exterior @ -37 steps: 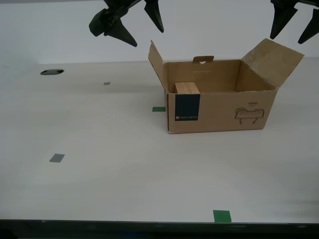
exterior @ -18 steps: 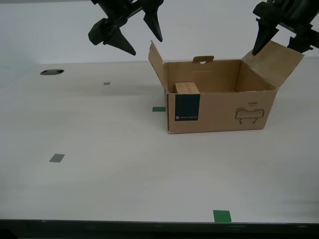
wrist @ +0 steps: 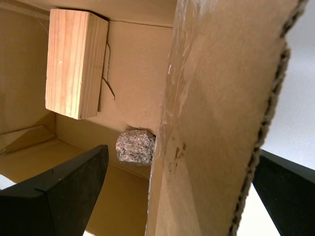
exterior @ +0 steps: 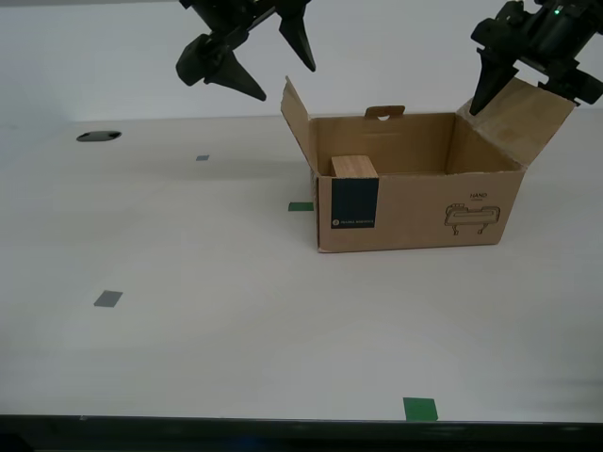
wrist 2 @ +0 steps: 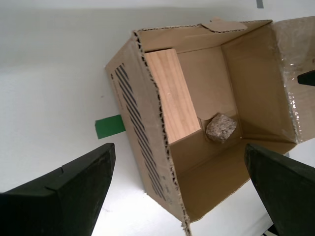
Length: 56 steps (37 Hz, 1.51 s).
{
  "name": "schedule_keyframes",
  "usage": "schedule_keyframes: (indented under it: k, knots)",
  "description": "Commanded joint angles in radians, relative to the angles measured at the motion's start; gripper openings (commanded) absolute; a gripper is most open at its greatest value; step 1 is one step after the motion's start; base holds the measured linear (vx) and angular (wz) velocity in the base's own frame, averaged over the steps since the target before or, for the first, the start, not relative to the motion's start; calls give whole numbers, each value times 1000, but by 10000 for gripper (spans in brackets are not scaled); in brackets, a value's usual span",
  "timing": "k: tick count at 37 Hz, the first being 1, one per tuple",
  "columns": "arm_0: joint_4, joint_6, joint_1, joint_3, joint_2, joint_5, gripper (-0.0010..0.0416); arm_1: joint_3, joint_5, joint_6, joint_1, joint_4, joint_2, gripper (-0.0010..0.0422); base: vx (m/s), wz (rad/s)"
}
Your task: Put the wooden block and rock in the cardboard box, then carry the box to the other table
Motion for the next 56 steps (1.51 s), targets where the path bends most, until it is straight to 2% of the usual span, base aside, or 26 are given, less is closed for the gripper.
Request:
schedule_keyframes:
  k: [1,4,9,11,21,25,26,31,42,56]
  knots:
    - [-2,-3,2,1,-1,-7,387,1,5,-9,-1,12,0,357,0,0]
    - [-6,-3,2,1,-1,-17,387,2,32,-27,-1,18,16,357,0,0]
    - [-8,-3,4,1,-1,-20,387,19,143,-49,-3,18,90,357,0,0]
    - [-9,-3,5,1,-1,-20,387,26,158,-48,-4,14,115,357,0,0]
    - [-13,-3,8,1,-1,-21,387,33,140,-50,-5,20,136,357,0,0]
    - [-12,-3,10,1,-1,-21,387,45,70,-50,-7,21,151,357,0,0]
    - [-9,-3,10,1,-1,-20,387,46,65,-48,-7,21,156,357,0,0]
    - [1,-3,11,1,0,-21,387,70,84,-48,-8,14,201,357,0,0]
    - [8,-3,11,1,-1,-22,387,81,74,-47,-14,24,215,357,0,0]
    - [14,-2,12,-27,0,-22,387,81,74,-1,-24,26,214,357,0,0]
